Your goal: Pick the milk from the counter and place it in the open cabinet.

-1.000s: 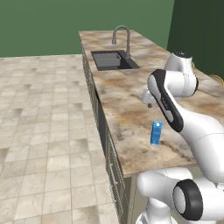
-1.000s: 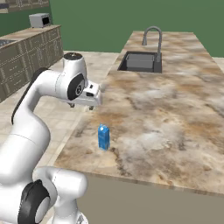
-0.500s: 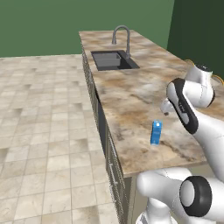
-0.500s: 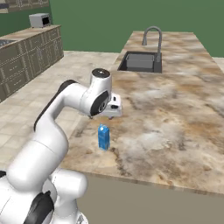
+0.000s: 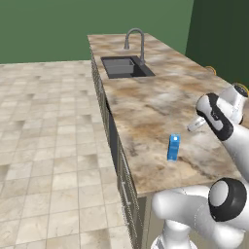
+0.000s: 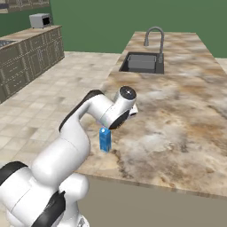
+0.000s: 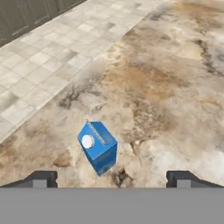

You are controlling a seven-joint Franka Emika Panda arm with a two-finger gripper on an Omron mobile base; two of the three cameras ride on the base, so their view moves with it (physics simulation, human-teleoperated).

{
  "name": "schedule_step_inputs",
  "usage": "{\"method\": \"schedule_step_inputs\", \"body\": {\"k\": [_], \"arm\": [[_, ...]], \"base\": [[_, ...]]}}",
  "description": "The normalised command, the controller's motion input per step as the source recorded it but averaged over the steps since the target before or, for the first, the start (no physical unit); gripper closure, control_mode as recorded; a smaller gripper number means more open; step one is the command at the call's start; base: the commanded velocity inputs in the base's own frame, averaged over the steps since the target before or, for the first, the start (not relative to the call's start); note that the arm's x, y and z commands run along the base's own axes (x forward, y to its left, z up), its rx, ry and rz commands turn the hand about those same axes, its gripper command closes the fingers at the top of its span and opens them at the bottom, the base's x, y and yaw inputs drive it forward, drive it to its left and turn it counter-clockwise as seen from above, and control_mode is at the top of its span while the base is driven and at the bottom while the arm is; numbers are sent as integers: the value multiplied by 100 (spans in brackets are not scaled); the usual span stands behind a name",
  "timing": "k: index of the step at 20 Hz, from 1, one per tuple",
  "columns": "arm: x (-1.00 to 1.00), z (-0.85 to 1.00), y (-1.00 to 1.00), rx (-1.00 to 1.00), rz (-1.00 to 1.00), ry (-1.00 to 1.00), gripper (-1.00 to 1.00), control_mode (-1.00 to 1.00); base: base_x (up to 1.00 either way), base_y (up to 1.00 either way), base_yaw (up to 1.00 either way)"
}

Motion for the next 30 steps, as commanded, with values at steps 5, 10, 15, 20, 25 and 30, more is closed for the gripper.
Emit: {"method": "schedule_step_inputs", "body": {"k": [5, 10, 15, 20, 25, 30], "arm": [[40, -31, -9, 4, 34, -13, -100, -100], [0, -12, 0, 1, 31, -5, -100, -100], [-1, 0, 0, 0, 26, -5, -100, -100], [-5, -2, 0, 0, 17, -9, -100, -100], [-3, -12, 0, 0, 11, -4, -100, -100], [0, -28, 20, 0, 1, 4, -100, -100]], "base": [[0, 0, 0], [0, 0, 0], [0, 0, 0], [0, 0, 0], [0, 0, 0], [0, 0, 0]]}}
